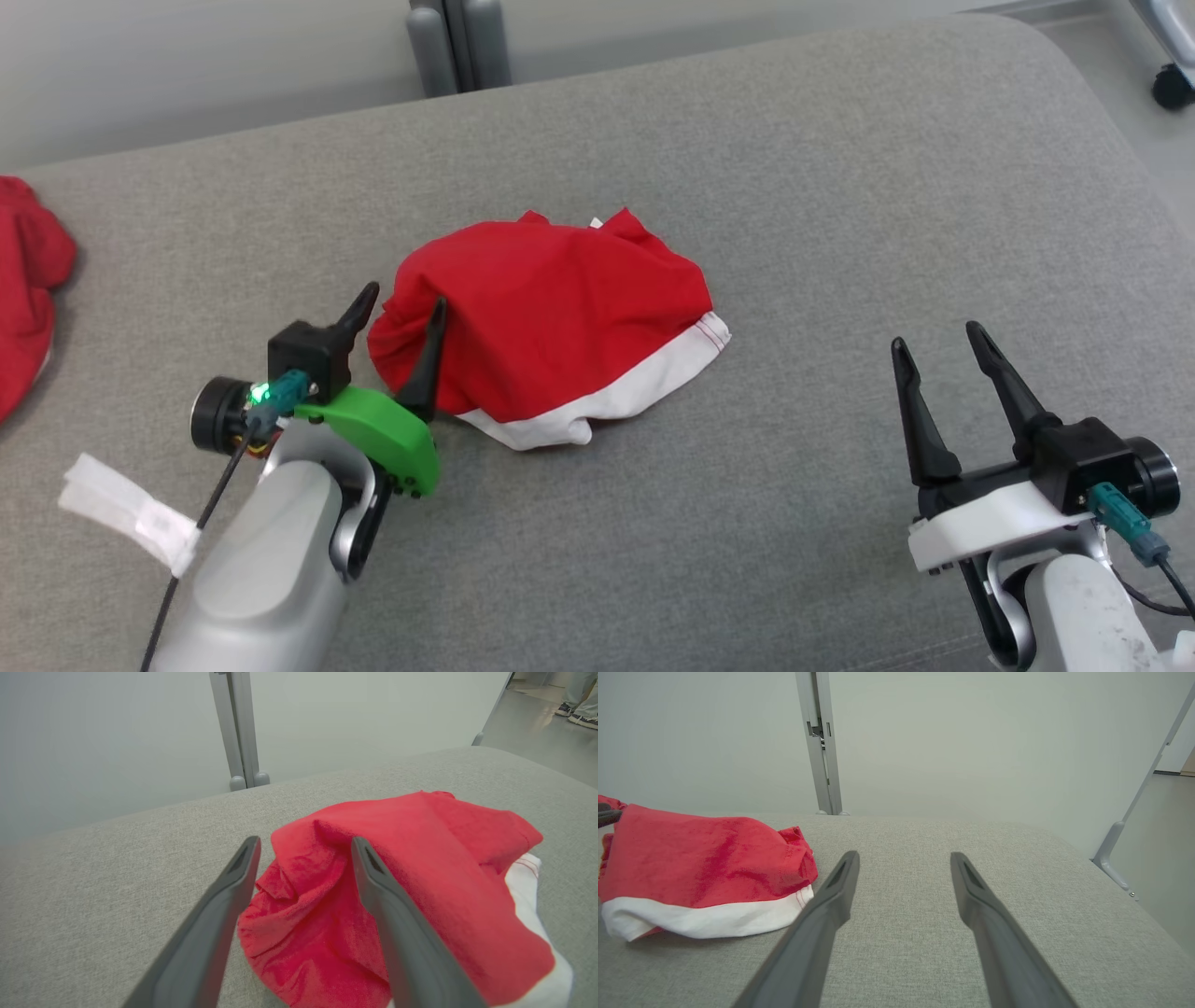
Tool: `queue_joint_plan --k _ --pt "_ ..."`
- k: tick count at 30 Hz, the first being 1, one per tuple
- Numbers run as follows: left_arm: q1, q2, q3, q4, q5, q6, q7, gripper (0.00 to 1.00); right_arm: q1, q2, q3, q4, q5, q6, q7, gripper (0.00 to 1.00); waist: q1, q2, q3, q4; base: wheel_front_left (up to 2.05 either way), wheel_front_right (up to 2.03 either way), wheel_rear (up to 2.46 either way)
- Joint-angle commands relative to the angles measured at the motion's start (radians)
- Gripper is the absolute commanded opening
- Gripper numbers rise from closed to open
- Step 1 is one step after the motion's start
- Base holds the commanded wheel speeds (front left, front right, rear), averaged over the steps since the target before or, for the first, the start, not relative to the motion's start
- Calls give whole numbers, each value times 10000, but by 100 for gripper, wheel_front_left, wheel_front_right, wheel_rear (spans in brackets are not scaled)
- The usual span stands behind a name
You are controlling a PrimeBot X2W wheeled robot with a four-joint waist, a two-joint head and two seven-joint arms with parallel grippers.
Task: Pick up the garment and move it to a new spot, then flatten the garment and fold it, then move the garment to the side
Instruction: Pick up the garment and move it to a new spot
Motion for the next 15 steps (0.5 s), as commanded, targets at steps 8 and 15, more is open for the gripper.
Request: queue_joint_plan --k 8,15 --pt "2354 -396 1277 -1755 512 246 -7 100 536 -33 -40 47 -225 -10 -49 100 0 0 -1150 698 0 0 0" --pt "4190 -884 2422 -2904 931 287 -8 100 911 -35 3 49 -164 -10 -49 100 0 0 -1626 860 0 0 0"
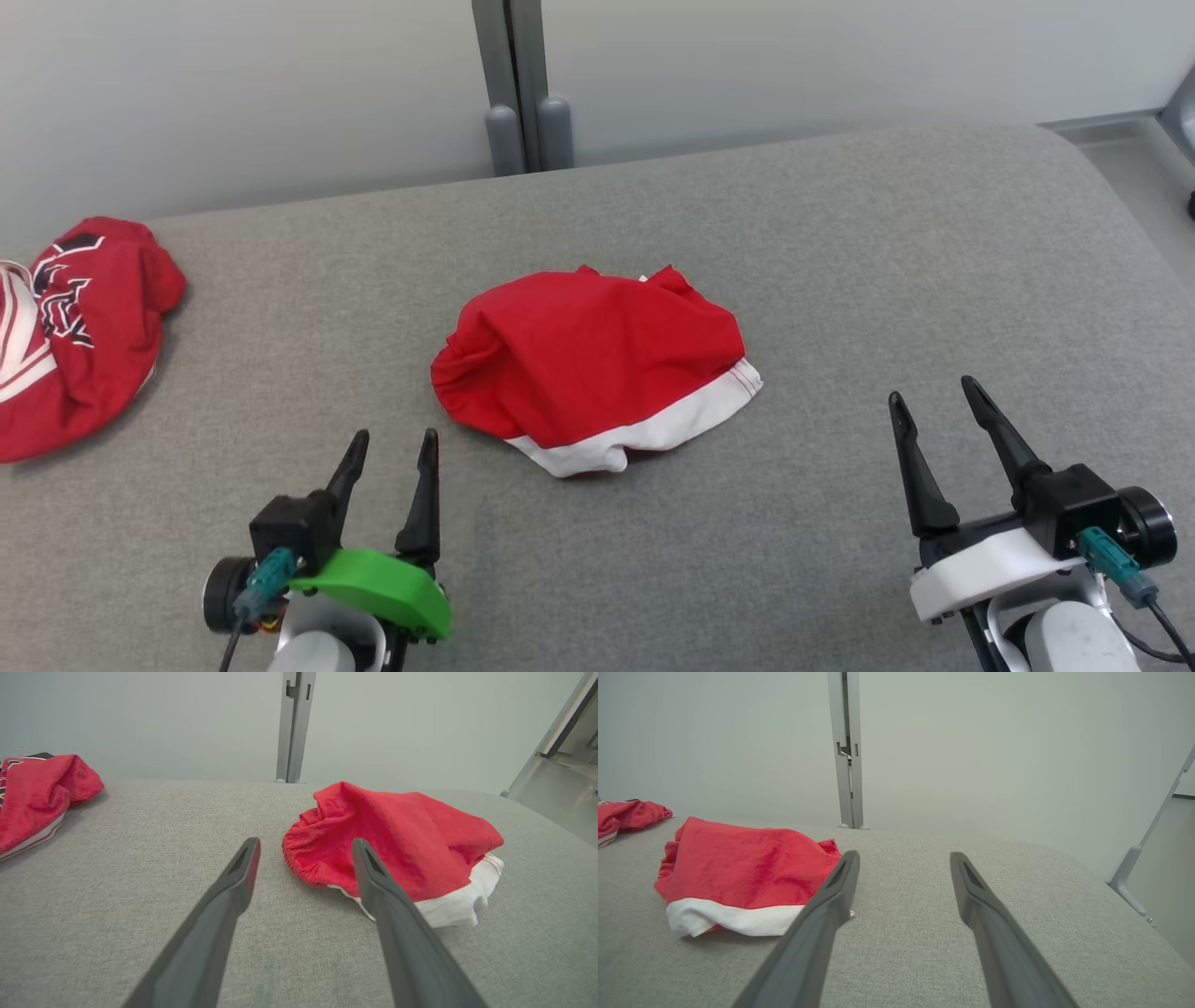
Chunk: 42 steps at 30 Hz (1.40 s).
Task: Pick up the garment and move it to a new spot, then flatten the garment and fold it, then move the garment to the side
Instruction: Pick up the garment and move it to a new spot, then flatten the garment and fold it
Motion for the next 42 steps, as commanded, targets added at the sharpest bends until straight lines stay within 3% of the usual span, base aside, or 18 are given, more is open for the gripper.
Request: queue_joint_plan --k 1,11,42 --pt "335 -73 251 -214 99 53 -8 100 179 -35 5 -11 77 -10 -49 100 0 0 -240 169 0 0 0" --pt "1769 -546 1354 -1278 511 -169 -7 100 626 -35 63 67 271 -10 -49 100 0 0 -362 129 0 0 0" --pt "1881 -620 1491 -1220 476 -182 -9 100 523 -35 93 428 455 -10 -49 100 0 0 -357 102 0 0 0"
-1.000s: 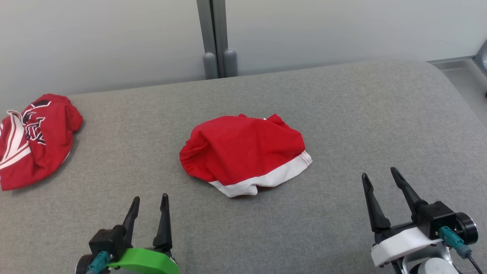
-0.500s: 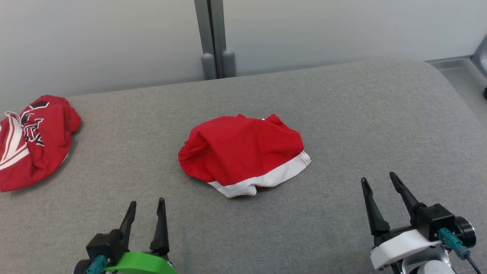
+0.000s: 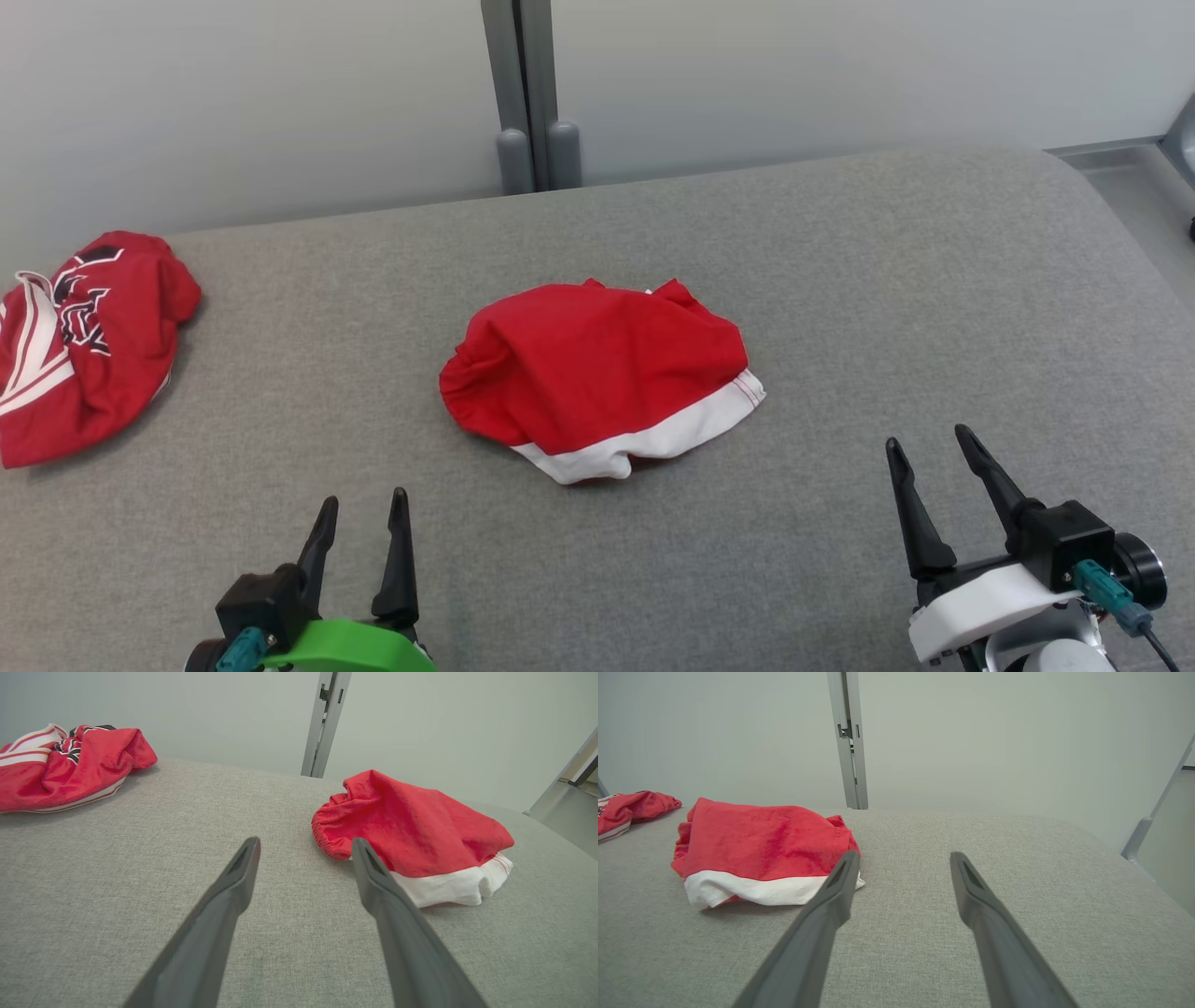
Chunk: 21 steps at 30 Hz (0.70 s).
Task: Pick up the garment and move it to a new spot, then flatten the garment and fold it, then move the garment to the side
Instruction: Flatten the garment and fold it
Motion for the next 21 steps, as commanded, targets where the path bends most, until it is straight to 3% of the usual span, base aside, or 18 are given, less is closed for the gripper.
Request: queue_joint_plan --k 1,9,21 --pt "-59 7 -32 37 -42 -10 -9 100 -64 -33 1 21 13 -10 -49 100 0 0 30 -18 0 0 0" --pt "-886 10 -335 605 122 -108 -7 100 -225 -33 53 -65 -14 -10 -49 100 0 0 440 -136 0 0 0" --pt "-3383 20 -1432 3321 -198 -216 -7 100 -881 -33 258 -102 -115 -10 -49 100 0 0 1587 -757 0 0 0"
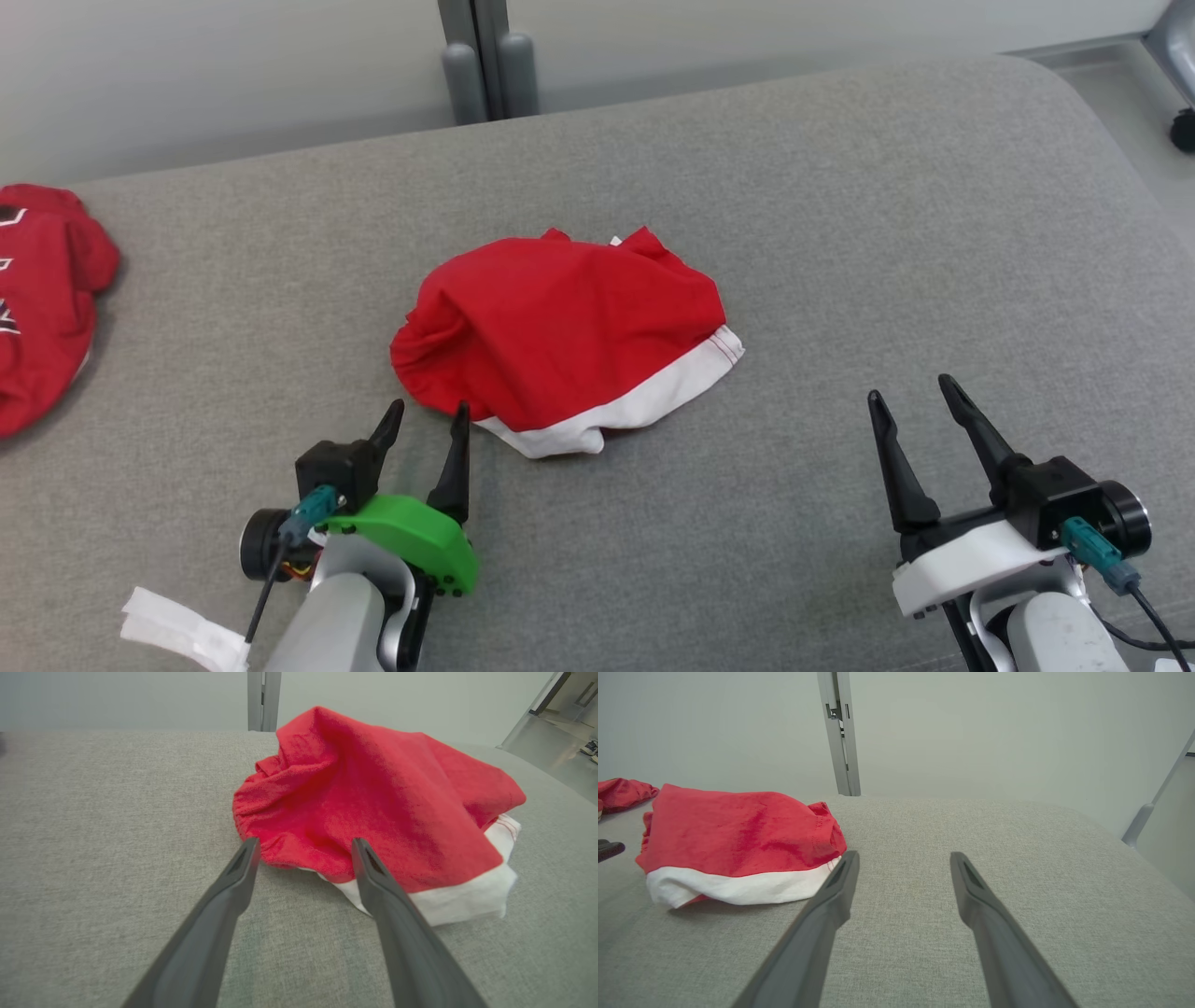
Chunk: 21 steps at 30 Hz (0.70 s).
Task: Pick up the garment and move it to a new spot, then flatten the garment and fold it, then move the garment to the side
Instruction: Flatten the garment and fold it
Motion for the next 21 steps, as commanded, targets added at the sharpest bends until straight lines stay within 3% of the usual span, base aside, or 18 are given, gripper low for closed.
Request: queue_joint_plan --k 1,8,18,19,20,21 --pt "-345 39 -35 326 -56 74 -9 100 -174 -33 29 -43 -30 -10 -49 100 0 0 435 -343 0 0 0" --pt "-1230 39 -56 1662 -438 227 -9 100 -403 -32 3 -69 65 -10 -49 100 0 0 905 -623 0 0 0" --pt "-1755 37 -229 1913 -519 157 -6 100 -543 -33 44 -44 165 -10 -49 100 0 0 1051 -681 0 0 0" --pt "-1804 39 -197 1819 -570 159 -7 96 -554 -33 50 -46 168 -10 -49 100 0 0 1051 -680 0 0 0" --pt "-1826 37 -180 1732 -599 150 -9 82 -563 -34 47 -44 169 -10 -49 100 0 0 1048 -677 0 0 0" --pt "-1845 37 -158 1617 -600 142 -9 58 -572 -34 45 -41 176 -10 -49 100 0 0 1044 -669 0 0 0"
